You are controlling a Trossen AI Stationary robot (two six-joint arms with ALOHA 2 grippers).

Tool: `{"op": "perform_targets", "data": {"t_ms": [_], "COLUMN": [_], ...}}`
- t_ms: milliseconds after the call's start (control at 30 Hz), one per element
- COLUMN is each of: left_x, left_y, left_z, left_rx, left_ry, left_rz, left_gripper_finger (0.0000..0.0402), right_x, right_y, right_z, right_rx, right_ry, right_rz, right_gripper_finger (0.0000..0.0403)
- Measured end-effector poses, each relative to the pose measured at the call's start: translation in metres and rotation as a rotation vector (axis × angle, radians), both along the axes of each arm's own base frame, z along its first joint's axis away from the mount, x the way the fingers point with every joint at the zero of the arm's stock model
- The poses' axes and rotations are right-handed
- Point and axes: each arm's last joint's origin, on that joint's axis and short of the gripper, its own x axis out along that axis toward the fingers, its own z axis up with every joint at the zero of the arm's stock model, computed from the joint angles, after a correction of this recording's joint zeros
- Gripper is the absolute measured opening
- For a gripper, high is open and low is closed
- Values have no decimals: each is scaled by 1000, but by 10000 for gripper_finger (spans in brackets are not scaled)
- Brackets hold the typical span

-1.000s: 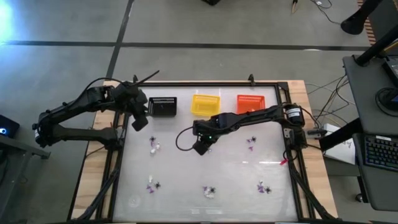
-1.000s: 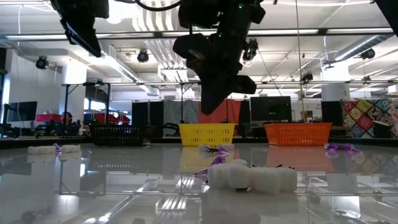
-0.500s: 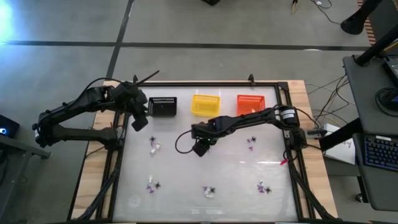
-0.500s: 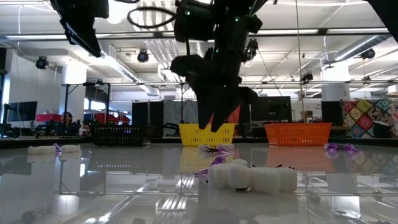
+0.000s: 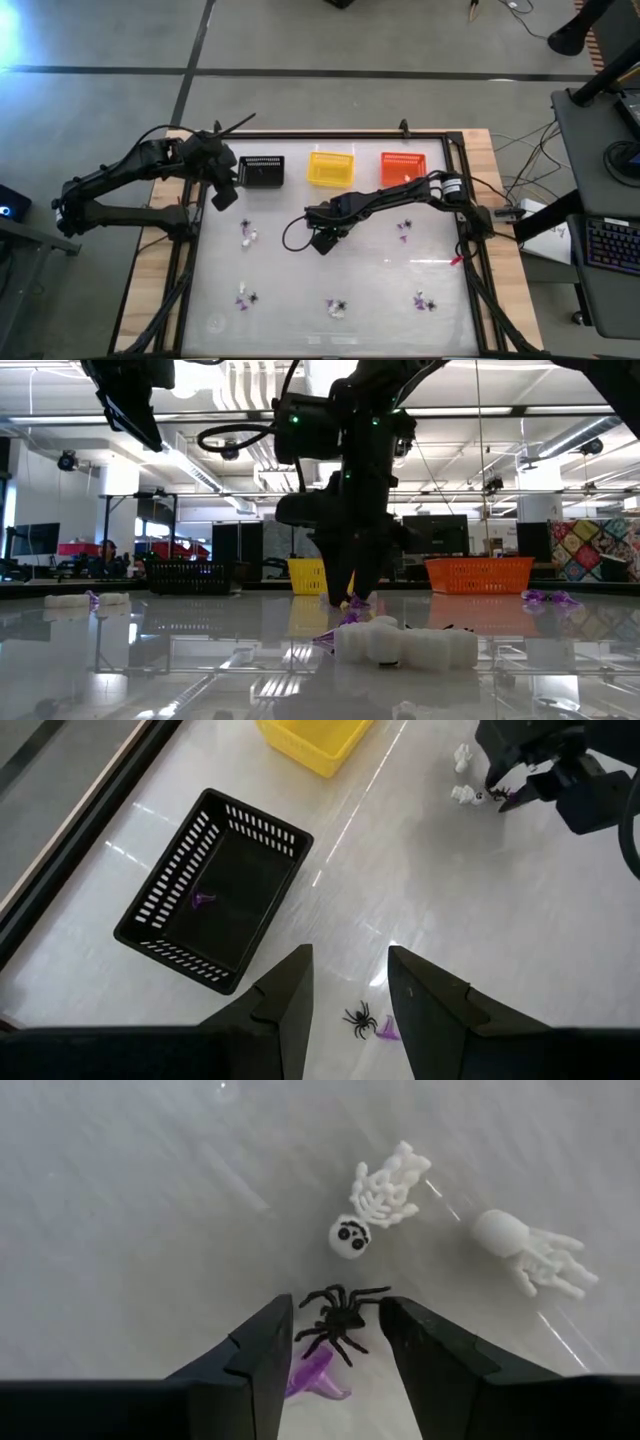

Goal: Sort Halloween decoration
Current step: Put the black spider toy into the yellow bin

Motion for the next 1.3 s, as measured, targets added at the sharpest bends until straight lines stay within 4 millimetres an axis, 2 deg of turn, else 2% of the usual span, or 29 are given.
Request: {"op": "perform_targets", "data": {"t_ms": [267, 367, 600, 733, 933, 1033, 1300], "left_x": [0, 0, 0, 0, 0, 0, 0], "left_y": [0, 0, 0, 0, 0, 0, 0], "left_z": [0, 0, 0, 0, 0, 0, 0], "left_rx": [0, 0, 0, 0, -1, -2, -1], "left_ry": [0, 0, 0, -1, -1, 0, -3], "left_rz": [0, 0, 0, 0, 2, 2, 2], "left_gripper_finger": [114, 114, 114, 114, 114, 114, 114], "right_x": [1, 2, 2, 1, -5, -7, -16], "right_y": [-3, -4, -4, -4, -5, -9, -29], "right_z": [-8, -8, -9, -5, 15, 35, 71], "right_rx": [9, 13, 12, 8, -20, -21, -66], "right_ry": [16, 13, 11, 0, -26, -77, -166], "right_rz": [-12, -13, 12, 23, 19, 10, -44], "right_gripper_finger": [148, 119, 20, 13, 11, 11, 11]}}
